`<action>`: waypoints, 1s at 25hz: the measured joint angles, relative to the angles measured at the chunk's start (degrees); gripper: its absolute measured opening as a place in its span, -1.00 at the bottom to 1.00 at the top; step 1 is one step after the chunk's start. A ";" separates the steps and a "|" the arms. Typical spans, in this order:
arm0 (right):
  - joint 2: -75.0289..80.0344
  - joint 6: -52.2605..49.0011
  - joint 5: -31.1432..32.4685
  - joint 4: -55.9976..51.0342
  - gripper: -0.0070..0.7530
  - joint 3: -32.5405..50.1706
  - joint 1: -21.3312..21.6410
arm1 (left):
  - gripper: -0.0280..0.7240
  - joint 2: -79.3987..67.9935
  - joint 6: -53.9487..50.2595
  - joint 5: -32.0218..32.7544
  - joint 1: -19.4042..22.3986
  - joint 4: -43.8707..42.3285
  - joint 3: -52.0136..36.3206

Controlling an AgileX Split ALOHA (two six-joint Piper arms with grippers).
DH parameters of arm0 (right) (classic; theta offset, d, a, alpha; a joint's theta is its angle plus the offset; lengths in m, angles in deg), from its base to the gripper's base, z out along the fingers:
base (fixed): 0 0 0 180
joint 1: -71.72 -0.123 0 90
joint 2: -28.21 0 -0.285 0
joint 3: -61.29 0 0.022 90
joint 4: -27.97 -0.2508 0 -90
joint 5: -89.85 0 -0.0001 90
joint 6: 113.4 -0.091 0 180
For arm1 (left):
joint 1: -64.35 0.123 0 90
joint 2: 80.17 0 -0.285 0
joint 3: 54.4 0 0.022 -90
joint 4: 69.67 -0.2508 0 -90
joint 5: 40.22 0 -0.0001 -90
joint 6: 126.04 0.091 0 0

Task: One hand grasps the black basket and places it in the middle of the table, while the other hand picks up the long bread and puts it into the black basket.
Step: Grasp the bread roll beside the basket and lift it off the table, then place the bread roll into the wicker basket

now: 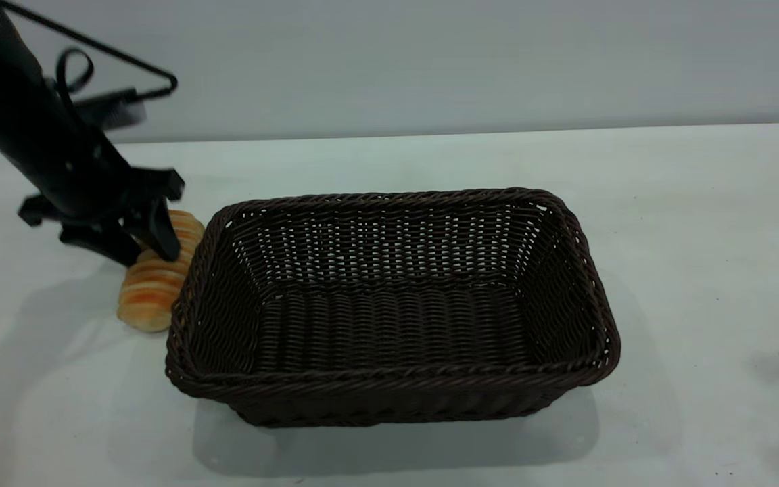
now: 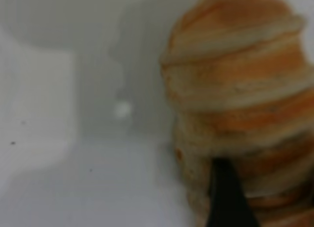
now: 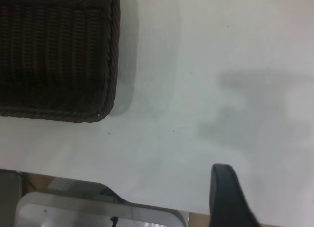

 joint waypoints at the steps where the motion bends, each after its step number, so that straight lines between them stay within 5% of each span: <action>1: 0.00 0.00 0.00 0.00 0.16 0.00 0.00 | 0.28 -0.68 0.00 -0.05 0.00 0.58 0.15; 6: 0.00 0.00 0.00 0.00 0.16 0.00 0.00 | 0.11 -1.99 0.05 0.56 0.12 1.10 0.88; 11: 0.00 0.00 0.00 0.00 0.16 0.00 0.00 | -0.61 -0.65 0.05 3.41 0.60 0.90 0.94; 13: 0.00 0.00 0.00 0.00 0.16 0.00 0.00 | -0.75 1.08 0.05 5.72 0.61 0.54 1.01; 20: 0.00 0.00 0.00 0.00 0.16 0.00 0.00 | -0.80 12.38 0.86 10.95 -0.42 1.19 5.17; 25: 0.00 0.00 0.00 0.00 0.16 0.00 0.00 | -0.80 16.64 6.42 15.97 -6.61 1.60 5.49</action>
